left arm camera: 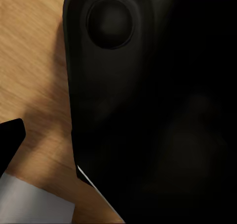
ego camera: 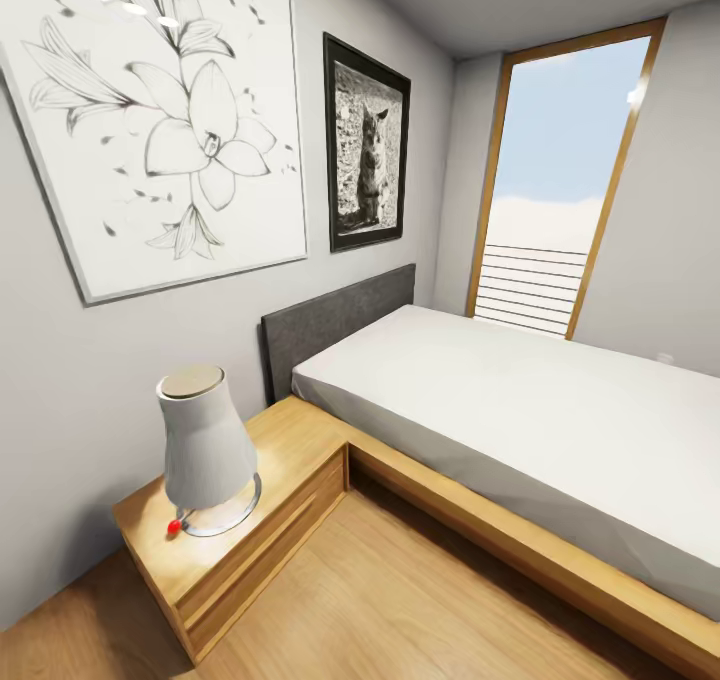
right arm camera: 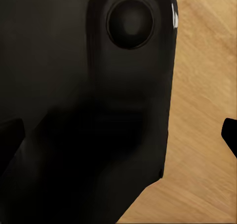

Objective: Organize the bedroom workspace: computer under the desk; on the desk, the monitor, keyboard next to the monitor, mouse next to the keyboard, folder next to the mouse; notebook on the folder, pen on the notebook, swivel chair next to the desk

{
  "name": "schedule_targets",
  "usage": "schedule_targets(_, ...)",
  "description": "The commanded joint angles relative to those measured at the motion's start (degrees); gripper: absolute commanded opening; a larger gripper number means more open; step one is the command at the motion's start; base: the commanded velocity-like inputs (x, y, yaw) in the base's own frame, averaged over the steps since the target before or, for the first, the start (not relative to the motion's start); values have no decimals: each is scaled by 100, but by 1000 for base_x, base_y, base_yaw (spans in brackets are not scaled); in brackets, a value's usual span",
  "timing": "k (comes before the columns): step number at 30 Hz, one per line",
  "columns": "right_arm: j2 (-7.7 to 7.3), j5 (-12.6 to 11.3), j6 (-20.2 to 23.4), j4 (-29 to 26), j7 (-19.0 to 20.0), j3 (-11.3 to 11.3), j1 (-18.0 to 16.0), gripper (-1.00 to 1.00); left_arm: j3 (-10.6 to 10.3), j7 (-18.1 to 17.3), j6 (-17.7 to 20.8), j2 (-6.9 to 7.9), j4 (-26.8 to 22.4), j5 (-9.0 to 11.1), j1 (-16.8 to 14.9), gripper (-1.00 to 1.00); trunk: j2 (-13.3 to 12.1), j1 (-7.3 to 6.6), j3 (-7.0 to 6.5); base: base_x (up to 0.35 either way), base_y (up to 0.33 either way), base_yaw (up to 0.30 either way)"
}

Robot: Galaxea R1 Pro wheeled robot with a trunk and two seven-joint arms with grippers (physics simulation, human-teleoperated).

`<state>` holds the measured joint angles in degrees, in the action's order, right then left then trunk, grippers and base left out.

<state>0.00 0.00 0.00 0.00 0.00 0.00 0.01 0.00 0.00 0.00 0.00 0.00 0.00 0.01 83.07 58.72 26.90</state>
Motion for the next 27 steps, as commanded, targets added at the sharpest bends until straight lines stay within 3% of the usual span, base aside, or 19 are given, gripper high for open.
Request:
schedule_targets(1, 0, 0, 0, 0, 0, 0, -1, 100, 0, 0, 0, 0, 0, 0, -1, 100, 1, 0, 3, 0, 0, 0)
schedule_targets(27, -18, 12, 11, 0, -37, 59, 26, 100, 20, 18, -10, -15, -9, 46, -10, 100, 1, 0, 3, 0, 0, 0)
